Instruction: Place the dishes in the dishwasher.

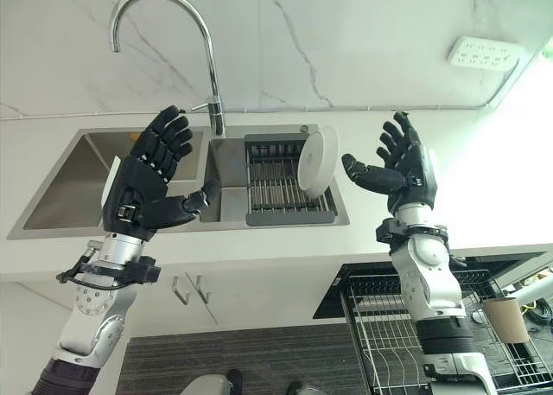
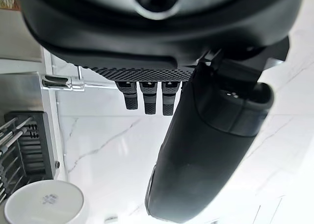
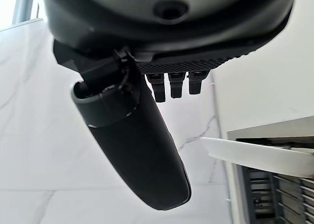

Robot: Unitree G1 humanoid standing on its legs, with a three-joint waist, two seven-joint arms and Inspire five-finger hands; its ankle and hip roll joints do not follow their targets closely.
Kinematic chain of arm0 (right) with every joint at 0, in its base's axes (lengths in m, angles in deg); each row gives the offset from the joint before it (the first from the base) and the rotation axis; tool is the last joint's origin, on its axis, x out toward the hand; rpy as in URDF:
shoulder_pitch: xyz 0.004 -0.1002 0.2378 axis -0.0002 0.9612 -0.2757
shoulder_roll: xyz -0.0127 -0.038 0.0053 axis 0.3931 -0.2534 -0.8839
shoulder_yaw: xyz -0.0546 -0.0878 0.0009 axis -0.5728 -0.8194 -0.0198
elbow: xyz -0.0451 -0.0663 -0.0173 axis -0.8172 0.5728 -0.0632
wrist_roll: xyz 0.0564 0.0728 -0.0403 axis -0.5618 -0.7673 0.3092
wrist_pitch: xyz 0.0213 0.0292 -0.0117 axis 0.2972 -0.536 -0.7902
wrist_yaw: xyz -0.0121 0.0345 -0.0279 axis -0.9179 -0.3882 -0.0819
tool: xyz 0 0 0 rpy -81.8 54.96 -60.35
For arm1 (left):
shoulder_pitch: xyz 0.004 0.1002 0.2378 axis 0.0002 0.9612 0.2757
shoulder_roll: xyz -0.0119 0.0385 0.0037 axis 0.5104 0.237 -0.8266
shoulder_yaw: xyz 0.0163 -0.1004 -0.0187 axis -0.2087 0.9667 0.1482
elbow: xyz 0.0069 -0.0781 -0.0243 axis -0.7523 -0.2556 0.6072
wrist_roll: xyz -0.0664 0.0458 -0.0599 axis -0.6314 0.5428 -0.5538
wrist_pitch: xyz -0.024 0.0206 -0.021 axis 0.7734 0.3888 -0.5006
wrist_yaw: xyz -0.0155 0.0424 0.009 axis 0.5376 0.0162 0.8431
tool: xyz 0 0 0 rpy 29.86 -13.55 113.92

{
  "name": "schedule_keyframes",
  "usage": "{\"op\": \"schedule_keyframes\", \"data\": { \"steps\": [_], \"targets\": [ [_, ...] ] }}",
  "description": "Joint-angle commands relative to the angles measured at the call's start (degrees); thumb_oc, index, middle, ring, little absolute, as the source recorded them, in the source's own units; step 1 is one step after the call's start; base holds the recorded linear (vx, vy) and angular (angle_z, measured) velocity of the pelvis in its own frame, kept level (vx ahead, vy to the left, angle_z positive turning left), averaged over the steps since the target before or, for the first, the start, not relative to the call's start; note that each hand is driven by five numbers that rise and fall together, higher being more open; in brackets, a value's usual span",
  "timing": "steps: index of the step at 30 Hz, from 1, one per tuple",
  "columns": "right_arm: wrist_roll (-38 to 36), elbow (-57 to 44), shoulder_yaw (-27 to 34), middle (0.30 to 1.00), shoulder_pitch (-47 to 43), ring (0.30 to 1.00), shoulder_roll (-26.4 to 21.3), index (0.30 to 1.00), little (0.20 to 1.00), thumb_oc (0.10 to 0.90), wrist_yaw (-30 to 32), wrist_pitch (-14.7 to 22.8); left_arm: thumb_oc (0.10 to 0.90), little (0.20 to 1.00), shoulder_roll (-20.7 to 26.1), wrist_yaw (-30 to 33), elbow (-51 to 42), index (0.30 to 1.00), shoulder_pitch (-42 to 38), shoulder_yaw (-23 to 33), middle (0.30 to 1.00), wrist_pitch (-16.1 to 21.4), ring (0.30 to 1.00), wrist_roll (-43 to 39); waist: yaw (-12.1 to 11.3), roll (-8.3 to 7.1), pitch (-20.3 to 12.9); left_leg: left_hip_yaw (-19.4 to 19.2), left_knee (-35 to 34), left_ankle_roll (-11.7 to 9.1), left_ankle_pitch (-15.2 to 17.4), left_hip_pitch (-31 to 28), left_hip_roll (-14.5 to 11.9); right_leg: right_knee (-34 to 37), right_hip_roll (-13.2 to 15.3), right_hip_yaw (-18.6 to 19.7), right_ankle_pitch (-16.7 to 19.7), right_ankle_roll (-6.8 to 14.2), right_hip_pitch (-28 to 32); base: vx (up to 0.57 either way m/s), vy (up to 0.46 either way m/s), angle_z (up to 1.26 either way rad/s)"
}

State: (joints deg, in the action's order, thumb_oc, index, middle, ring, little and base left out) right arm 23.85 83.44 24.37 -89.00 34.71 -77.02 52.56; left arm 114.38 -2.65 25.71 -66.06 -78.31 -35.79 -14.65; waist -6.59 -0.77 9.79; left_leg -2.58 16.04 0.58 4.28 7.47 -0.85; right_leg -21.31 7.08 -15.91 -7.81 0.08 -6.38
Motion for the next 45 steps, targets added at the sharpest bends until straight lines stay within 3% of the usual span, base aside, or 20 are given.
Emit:
{"op": "schedule_keyframes", "data": {
  "steps": [1, 9, 23, 45],
  "targets": [
    [-1.3, -0.3, 0.7, 0.9, -7.8, 0.9, -3.9, 0.9, 0.9, 0.8, 0.3, 4.0, 0.8, 0.9, 2.3, -0.7, -2.9, 0.9, -5.1, -1.2, 0.9, 3.4, 0.9, -1.9, 0.0, -1.15, -5.2, 2.3, 1.1, -3.8, 6.5, -3.1, -2.7, 4.1, 1.5, 2.2, -1.7, 5.3, 4.8, 0.02, -0.003, 0.04],
    [-6.9, 9.9, -1.5, 0.9, -12.3, 0.9, -4.7, 0.9, 0.9, 0.8, -1.8, 1.0, 0.8, 0.9, 3.5, -0.4, -1.6, 0.9, -6.8, -2.5, 0.9, 2.2, 0.9, -3.4, -1.1, -0.96, -5.7, 2.9, 1.1, -3.9, 6.6, -3.8, -2.4, 4.1, 1.9, 1.2, -2.1, 5.2, 5.8, 0.02, 0.007, 0.08],
    [-7.4, 18.7, -4.2, 0.9, -17.2, 0.9, -6.7, 0.9, 0.9, 0.8, -3.9, -2.9, 0.8, 0.9, 4.6, 0.0, -0.6, 0.9, -7.1, -3.4, 0.9, 1.5, 0.9, -4.3, -2.4, -1.11, -5.9, 3.8, 1.1, -4.1, 6.5, -4.2, -2.1, 4.1, 2.3, 0.2, -2.5, 5.1, 6.6, 0.02, 0.007, 0.03],
    [-7.6, 22.5, -7.4, 0.9, -21.2, 0.9, -7.1, 0.9, 0.9, 0.8, -4.3, -4.6, 0.8, 0.9, 5.5, 0.4, -0.2, 0.9, -7.8, -4.4, 0.9, 0.7, 0.9, -5.3, -3.1, -1.18, -5.9, 4.1, 1.1, -4.0, 6.5, -4.7, -1.8, 4.1, 2.6, -0.4, -2.9, 5.0, 7.4, 0.0, 0.001, 0.0]
  ]
}}
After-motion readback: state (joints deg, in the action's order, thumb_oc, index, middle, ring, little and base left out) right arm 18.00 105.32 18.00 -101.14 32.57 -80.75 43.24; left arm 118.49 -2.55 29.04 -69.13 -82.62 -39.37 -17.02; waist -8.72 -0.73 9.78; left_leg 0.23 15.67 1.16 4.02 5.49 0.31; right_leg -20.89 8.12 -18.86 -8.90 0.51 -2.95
